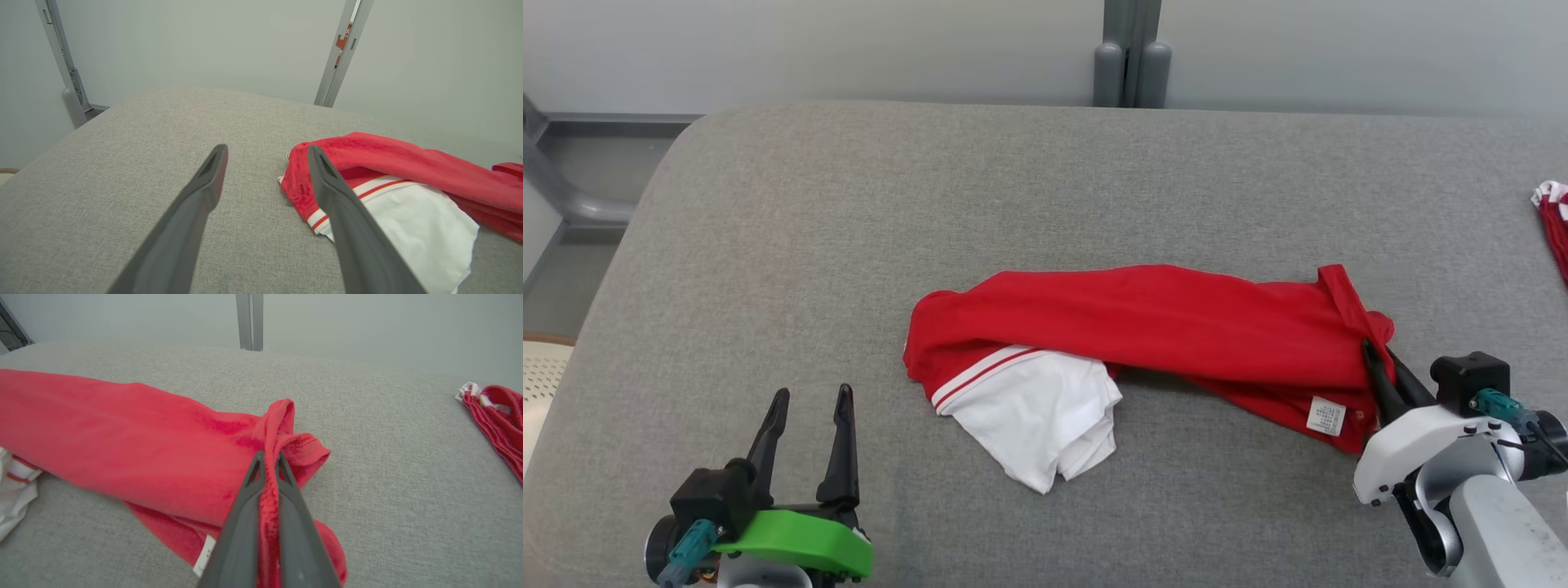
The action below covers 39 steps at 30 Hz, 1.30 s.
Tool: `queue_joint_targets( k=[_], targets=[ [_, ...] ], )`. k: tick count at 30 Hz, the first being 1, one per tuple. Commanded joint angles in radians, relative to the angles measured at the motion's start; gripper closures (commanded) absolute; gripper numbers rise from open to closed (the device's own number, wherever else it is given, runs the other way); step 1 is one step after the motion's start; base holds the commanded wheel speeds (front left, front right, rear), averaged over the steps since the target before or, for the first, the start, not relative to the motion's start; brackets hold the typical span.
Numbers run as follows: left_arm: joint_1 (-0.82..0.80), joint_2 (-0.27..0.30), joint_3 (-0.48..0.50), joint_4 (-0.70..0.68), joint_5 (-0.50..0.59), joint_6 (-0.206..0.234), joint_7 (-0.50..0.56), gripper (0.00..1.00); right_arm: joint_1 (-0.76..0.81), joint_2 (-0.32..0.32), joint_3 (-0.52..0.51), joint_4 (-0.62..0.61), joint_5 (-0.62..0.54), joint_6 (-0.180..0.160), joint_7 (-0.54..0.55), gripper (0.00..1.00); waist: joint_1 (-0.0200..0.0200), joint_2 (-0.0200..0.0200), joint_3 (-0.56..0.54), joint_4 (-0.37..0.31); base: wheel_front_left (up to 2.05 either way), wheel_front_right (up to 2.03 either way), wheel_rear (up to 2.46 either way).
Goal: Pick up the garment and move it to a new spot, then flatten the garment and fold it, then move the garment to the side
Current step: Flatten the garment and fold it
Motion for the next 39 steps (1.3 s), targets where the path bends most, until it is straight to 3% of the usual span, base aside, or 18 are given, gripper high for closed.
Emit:
queue_joint_targets(
  k=[1, 7, 15, 21, 22, 23, 32, 39],
  targets=[
    [0.012, -0.001, 0.005, 0.000, 0.008, -0.003, 0.000, 0.00, 0.000, 0.000, 0.001, -0.017, 0.008, -0.002, -0.008, 1.00, 0.0000, 0.0000, -0.015, -0.022, 0.00, 0.00, 0.00],
    [0.027, -0.004, 0.008, -0.004, 0.011, -0.003, 0.000, 0.00, 0.067, 0.020, -0.002, -0.157, 0.064, -0.002, 0.009, 1.00, 0.0000, 0.0000, -0.032, -0.072, 0.00, 0.00, 0.00],
    [0.033, -0.007, 0.009, -0.009, 0.010, -0.002, 0.000, 0.00, 0.286, 0.074, -0.053, -0.392, 0.124, -0.002, 0.104, 1.00, 0.0000, 0.0000, -0.029, -0.115, 0.00, 0.00, 0.00],
    [0.018, -0.006, 0.005, -0.009, 0.007, -0.002, 0.000, 0.00, 0.419, 0.129, -0.063, -0.453, 0.164, -0.002, 0.168, 1.00, 0.0000, 0.0000, -0.013, -0.127, 0.00, 0.00, 0.00],
    [0.016, -0.006, 0.006, -0.010, 0.007, -0.002, 0.000, 0.00, 0.423, 0.132, -0.063, -0.452, 0.163, -0.002, 0.167, 0.64, 0.0000, 0.0000, -0.011, -0.129, 0.00, 0.00, 0.00],
    [0.014, -0.004, 0.004, -0.009, 0.006, -0.002, 0.000, 0.00, 0.424, 0.136, -0.062, -0.448, 0.162, -0.002, 0.162, 0.00, 0.0000, 0.0000, -0.010, -0.130, 0.00, 0.00, 0.00],
    [-0.003, 0.002, -0.008, -0.004, 0.003, -0.002, 0.000, 0.00, 0.245, 0.055, -0.040, -0.449, 0.087, -0.002, 0.150, 0.00, 0.0000, 0.0000, -0.002, -0.117, 0.00, 0.00, 0.00],
    [-0.021, 0.002, -0.024, 0.001, -0.004, -0.002, 0.000, 0.00, 0.052, -0.008, -0.018, -0.310, 0.049, -0.002, 0.165, 0.00, 0.0000, 0.0000, 0.017, -0.072, 0.00, 0.00, 0.00]
  ],
)
